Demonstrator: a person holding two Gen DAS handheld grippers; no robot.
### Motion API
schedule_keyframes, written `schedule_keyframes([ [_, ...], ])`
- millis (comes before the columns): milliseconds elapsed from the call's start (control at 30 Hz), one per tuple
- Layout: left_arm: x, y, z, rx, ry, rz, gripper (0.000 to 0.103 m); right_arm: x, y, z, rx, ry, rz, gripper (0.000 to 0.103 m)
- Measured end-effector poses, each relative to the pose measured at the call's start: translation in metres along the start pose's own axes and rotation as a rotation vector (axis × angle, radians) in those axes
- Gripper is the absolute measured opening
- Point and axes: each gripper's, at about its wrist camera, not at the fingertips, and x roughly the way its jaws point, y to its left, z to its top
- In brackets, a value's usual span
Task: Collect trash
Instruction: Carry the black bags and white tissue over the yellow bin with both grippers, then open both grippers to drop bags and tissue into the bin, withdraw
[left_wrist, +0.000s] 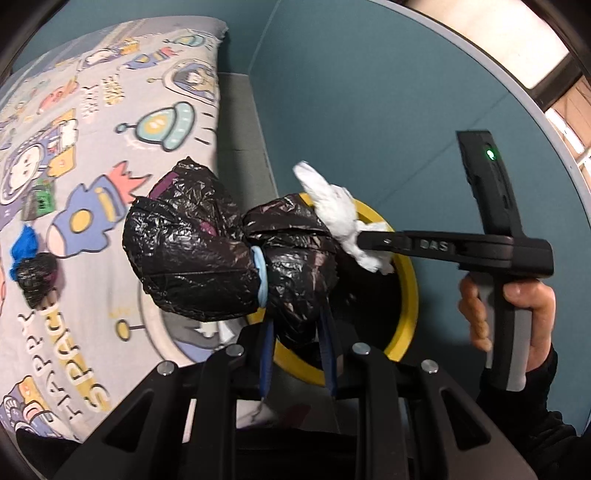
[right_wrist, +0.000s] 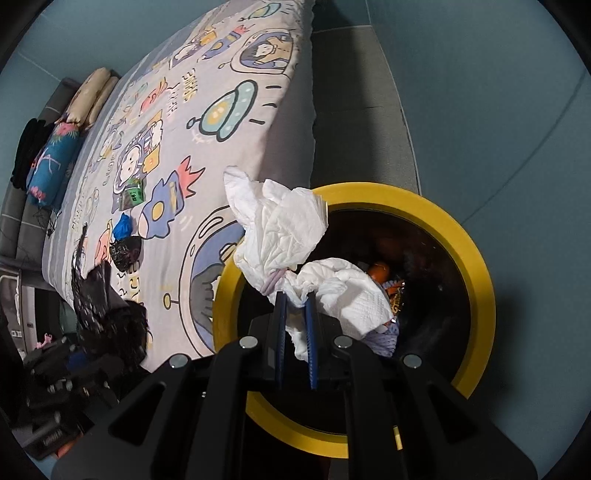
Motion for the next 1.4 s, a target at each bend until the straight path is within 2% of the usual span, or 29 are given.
schedule_keyframes([
  [467,0.052,-0.018,-0.006,0.029,0.112,-0.029,0.020,0.029,-0.032,0.002,0.077,0.061,0.004,0.010],
  [933,0.067,-0.022,-0.009,0.019,0.156,-0.060,0.023,0.035,-0.038,0.001,0.092,0.078,0.001,0.010],
  [1033,0.066,-0.022,-0.009,0.022,0.154,-0.066,0.027,0.035,-0.038,0.001,0.093,0.078,-0.005,0.010],
  [1233,0.060,-0.023,-0.011,0.030,0.140,-0.075,0.042,0.034,-0.043,0.002,0.107,0.077,-0.019,0.016],
  [1300,0.057,-0.022,-0.011,0.029,0.131,-0.077,0.048,0.033,-0.044,0.002,0.111,0.071,-0.023,0.018],
  [1400,0.051,-0.018,-0.012,0.021,0.120,-0.078,0.050,0.029,-0.046,0.003,0.119,0.058,-0.022,0.028],
])
